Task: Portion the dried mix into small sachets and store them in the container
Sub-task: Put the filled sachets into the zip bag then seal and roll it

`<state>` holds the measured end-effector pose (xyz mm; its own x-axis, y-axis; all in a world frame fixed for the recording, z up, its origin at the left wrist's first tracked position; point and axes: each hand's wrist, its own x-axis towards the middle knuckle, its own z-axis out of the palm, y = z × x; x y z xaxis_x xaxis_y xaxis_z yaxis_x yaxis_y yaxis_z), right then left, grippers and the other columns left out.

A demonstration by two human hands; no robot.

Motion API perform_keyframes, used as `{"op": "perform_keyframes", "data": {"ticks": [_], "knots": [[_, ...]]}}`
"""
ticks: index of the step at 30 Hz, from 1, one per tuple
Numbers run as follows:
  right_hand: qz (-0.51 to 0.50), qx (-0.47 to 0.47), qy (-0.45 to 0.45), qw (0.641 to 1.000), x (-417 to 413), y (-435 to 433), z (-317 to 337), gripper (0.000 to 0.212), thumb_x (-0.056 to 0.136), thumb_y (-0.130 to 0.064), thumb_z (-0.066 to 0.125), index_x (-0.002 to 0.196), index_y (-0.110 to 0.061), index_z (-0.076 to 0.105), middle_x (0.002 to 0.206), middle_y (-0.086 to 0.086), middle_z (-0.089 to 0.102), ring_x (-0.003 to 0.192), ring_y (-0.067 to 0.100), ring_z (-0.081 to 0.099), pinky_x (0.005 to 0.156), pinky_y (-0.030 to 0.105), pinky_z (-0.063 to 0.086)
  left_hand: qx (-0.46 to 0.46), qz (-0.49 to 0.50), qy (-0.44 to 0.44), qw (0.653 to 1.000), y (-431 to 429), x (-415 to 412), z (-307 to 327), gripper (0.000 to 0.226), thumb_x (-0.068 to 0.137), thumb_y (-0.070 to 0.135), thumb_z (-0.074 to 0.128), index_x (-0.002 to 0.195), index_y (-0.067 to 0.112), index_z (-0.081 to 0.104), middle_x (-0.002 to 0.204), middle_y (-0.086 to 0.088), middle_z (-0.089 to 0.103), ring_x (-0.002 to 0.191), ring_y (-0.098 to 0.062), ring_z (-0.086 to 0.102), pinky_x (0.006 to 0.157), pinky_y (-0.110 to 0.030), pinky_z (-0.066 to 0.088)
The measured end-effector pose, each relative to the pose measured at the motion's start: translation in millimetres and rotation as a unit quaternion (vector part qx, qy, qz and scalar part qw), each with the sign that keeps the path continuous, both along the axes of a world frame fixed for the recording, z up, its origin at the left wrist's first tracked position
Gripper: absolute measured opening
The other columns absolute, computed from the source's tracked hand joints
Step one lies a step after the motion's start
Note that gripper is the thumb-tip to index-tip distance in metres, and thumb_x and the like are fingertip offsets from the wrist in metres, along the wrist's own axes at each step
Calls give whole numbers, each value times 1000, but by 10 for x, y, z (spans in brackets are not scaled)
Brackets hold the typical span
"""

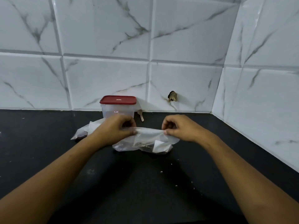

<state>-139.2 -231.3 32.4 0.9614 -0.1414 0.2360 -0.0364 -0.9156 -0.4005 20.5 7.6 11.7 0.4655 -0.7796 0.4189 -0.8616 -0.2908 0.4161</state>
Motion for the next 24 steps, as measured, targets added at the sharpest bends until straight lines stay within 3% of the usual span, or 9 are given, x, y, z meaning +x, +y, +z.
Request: {"op": "perform_keyframes", "data": {"ticks": [3,5,8,11,14,18,21,24], "knots": [[11,45,-1,999,-4,-21,-19,8,95,-19,73,96,-27,71,91,-4,72,82,8,66,84,39,57,21,-12,50,998,44,16,-4,6,94,34,73,94,29,73,90,9,75,85,-7,69,84,-38,59],[24,77,2,997,2,-27,17,3,98,-26,70,101,-27,71,96,-3,74,89,15,69,88,41,57,35,-13,60,998,53,18,34,9,98,36,68,95,29,73,91,8,75,84,-9,69,83,-38,59],[44,100,52,993,13,-17,45,14,94,-36,75,103,-26,72,95,-2,74,84,13,67,80,35,55,41,-14,80,996,43,13,87,13,101,35,64,94,28,72,90,4,74,84,-13,67,81,-34,55],[41,100,74,991,48,-7,33,11,96,-28,74,103,-19,71,83,-3,72,74,8,63,74,30,50,68,-19,84,994,16,-8,93,19,105,36,57,91,30,69,86,7,70,76,-3,63,71,-24,48],[25,95,50,994,93,-5,26,8,101,-27,67,103,-20,70,91,-1,73,79,7,64,78,31,52,53,-18,64,996,-17,-26,96,31,107,41,50,87,22,65,77,8,60,65,-1,53,66,-24,40],[21,85,33,996,101,-4,8,12,101,-35,65,102,-24,70,96,1,73,80,9,61,76,35,50,76,-26,34,996,-32,-12,117,36,94,56,64,84,22,65,69,4,55,57,-4,47,56,-20,33],[38,107,35,993,55,16,15,22,89,-44,79,101,-27,70,93,-6,70,80,11,63,73,32,50,92,-28,23,995,-23,31,105,45,83,60,76,78,18,62,63,3,50,53,-6,42,54,-21,33],[44,115,39,992,56,20,-6,23,85,-35,85,101,-26,71,99,-4,72,93,16,69,82,37,56,108,-26,8,994,-35,69,101,50,79,63,78,75,16,61,62,4,51,53,-7,43,55,-22,31]]}}
